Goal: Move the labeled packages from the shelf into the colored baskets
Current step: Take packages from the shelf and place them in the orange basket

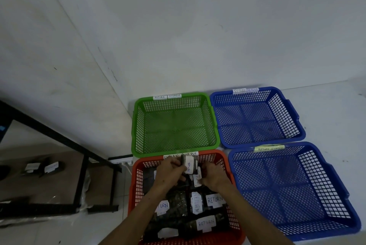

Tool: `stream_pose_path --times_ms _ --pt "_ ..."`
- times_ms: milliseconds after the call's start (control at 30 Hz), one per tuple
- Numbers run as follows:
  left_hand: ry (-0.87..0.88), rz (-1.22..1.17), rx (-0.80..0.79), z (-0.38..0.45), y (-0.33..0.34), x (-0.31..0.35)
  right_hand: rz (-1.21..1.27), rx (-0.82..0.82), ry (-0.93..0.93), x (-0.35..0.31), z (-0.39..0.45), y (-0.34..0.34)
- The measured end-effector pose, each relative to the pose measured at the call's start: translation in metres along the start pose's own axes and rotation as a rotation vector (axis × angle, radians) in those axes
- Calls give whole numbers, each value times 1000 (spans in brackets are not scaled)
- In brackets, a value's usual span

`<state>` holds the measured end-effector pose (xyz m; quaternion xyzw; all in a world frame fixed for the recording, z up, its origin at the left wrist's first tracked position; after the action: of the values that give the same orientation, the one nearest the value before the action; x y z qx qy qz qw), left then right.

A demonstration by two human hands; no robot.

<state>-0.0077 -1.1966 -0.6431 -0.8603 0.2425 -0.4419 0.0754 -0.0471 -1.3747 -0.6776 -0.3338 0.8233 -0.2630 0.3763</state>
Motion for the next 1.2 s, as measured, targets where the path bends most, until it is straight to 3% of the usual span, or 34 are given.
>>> stream_pose_path --times_ms 133,300,400,533,633,800,967,1200 --pt "-81 -114 -52 3 10 -6 88 128 -78 -1 2 -39" --pt "-87 -163 -161 2 36 2 298 6 -105 -3 -8 -61" --pt "73 15 -191 8 46 10 201 57 -150 2 -10 -69" --pt "471 712 -102 10 55 23 -93 145 -193 -5 -11 -60" --pt "536 927 -123 6 62 18 -271 133 -166 -11 -10 -43" --pt "511 1032 -113 8 58 7 -364 84 -70 -4 -4 -24" --pt "532 1071 -100 5 63 5 -458 17 -115 -5 3 -16" --pt "580 1002 -80 2 63 3 -555 63 -215 -9 -1 -18"
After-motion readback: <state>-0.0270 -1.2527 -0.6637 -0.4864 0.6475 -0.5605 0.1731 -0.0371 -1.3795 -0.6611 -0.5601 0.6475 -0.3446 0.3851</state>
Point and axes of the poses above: each hand's wrist, its own z-axis towards the middle knuckle, its own y-axis out of the palm, x = y × z, the point moved 9 cm from there along z, towards the middle knuckle, and after that the axes turned 1 degree about x, right-handed, at the moved point
